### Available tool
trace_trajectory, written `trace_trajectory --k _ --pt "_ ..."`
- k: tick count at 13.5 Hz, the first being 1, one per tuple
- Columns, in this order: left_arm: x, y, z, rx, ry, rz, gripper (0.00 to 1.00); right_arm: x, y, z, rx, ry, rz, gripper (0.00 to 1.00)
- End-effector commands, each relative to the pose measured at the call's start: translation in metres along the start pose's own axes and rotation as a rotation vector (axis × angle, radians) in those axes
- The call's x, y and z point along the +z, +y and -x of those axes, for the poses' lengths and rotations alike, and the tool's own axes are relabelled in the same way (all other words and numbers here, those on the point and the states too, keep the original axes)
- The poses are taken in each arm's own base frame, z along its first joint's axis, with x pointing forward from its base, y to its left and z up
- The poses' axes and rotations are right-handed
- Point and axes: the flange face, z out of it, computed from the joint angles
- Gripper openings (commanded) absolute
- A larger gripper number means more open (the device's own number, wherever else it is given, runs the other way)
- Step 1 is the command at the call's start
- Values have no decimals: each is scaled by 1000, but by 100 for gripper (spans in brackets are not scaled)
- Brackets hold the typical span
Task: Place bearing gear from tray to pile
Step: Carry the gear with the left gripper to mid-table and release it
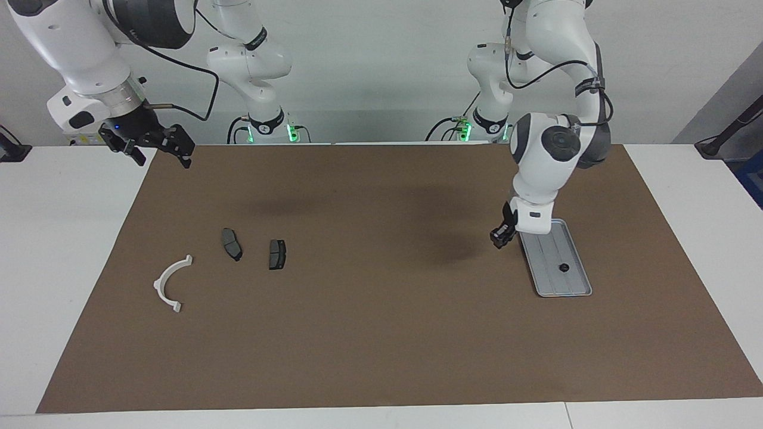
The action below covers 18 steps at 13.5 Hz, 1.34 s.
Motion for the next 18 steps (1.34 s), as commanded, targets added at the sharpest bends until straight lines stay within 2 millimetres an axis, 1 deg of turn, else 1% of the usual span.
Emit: trace_trajectory --k 1,2,3,4,6,7,8,9,10,11,14,18 --pt "-5 46 23 -96 0 17 0 2 6 3 -18 12 -14 100" --pt "-1 72 44 -108 -11 22 0 3 7 3 -20 10 -14 100" --pt "9 99 64 -140 -15 22 0 4 11 3 -23 10 -14 100" --pt "17 116 78 -158 -12 28 0 4 16 3 -26 9 -15 100" --pt "49 139 110 -150 -14 21 0 5 22 3 -34 10 -15 100" --pt "50 144 111 -161 -2 59 0 9 22 3 -34 9 -16 100" --pt "53 149 117 -166 -3 74 0 9 22 0 -37 27 -14 100" --pt "70 155 130 -150 -8 61 0 9 22 -1 -37 39 -13 100" --pt "86 158 138 -149 -11 40 0 11 20 -2 -37 36 -13 100" --pt "93 158 140 -148 -13 27 0 12 19 -1 -37 30 -14 100" --pt "92 160 141 -151 -15 43 0 13 18 -1 -38 32 -14 100" --pt "97 158 145 -148 -14 39 0 17 15 -6 -41 40 -11 100"
